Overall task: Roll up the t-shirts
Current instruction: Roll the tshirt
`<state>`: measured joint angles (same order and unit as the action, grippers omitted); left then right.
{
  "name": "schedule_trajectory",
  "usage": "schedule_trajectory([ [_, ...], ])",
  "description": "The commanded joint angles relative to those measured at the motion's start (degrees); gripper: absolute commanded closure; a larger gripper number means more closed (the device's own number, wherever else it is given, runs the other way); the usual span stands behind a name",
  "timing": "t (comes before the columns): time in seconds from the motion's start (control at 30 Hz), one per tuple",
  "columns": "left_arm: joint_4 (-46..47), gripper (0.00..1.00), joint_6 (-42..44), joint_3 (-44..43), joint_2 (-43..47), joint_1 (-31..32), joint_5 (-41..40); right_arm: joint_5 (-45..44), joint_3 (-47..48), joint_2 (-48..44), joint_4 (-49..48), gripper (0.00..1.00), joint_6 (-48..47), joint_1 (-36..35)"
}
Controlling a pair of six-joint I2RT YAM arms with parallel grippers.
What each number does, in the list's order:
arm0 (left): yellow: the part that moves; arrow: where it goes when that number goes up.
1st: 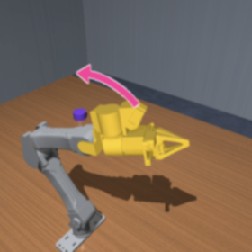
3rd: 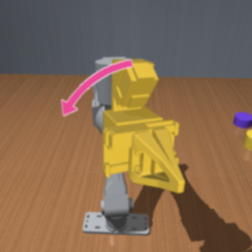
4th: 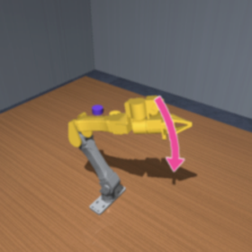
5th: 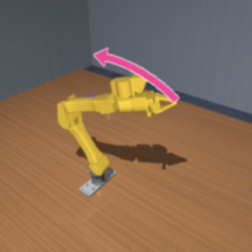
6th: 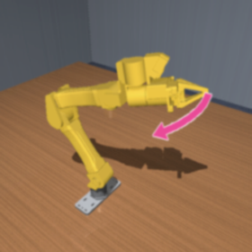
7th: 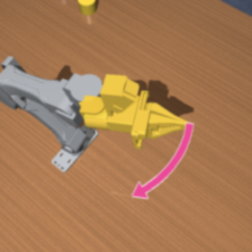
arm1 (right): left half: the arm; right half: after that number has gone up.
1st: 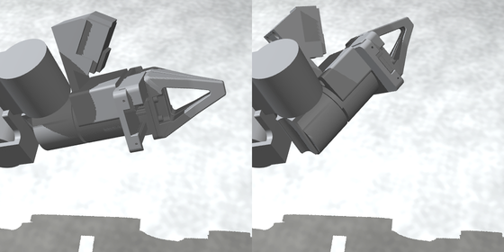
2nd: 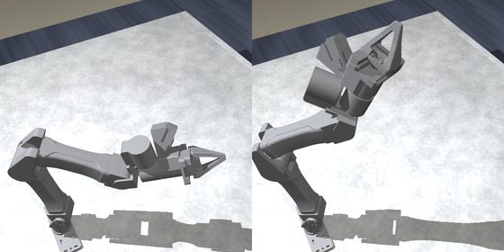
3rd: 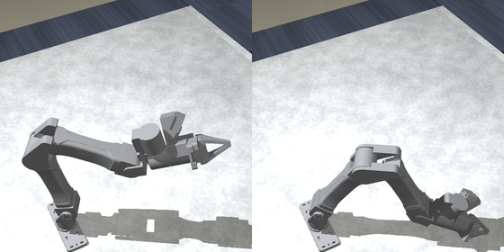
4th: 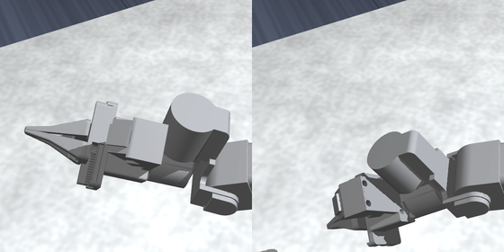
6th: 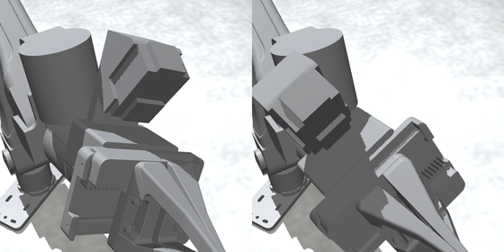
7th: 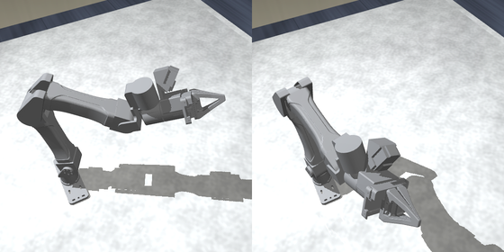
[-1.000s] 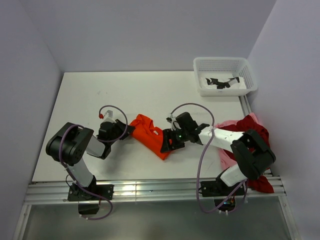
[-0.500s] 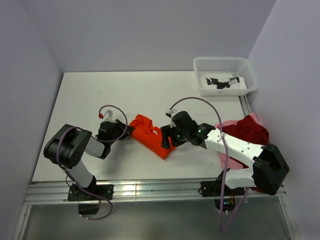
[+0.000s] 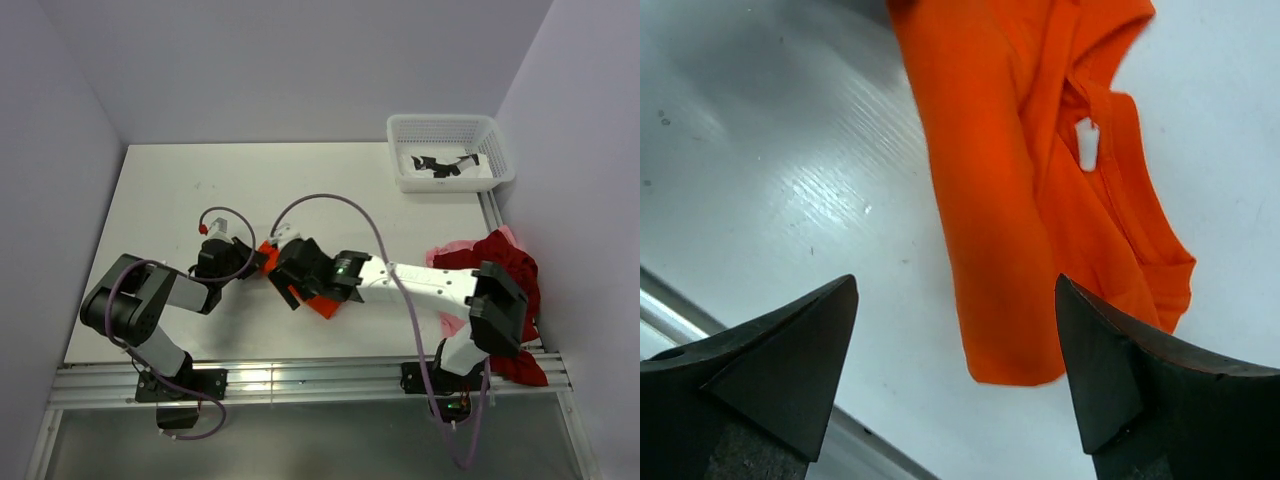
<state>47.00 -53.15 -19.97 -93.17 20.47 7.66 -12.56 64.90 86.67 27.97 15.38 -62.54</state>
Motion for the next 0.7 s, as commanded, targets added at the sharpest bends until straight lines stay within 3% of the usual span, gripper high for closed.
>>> schedule_trajectory([
  [0.0, -3.7, 0.97, 2.1, -1.0, 2.0, 0.4, -0.7, -17.1, 5.7, 4.9, 4.2, 0.14, -1.8, -6.7],
  [0.37, -5.5, 0.98, 2.2, -1.5, 1.9, 0.4, -0.4, -44.5, 19.6, 27.4, 12.8, 0.17, -0.4, -18.7],
  [0.67, -6.0, 0.98, 2.3, -1.8, 1.2, 0.4, -0.2, -52.6, 17.1, 34.0, 8.9, 0.14, -1.8, -21.0],
])
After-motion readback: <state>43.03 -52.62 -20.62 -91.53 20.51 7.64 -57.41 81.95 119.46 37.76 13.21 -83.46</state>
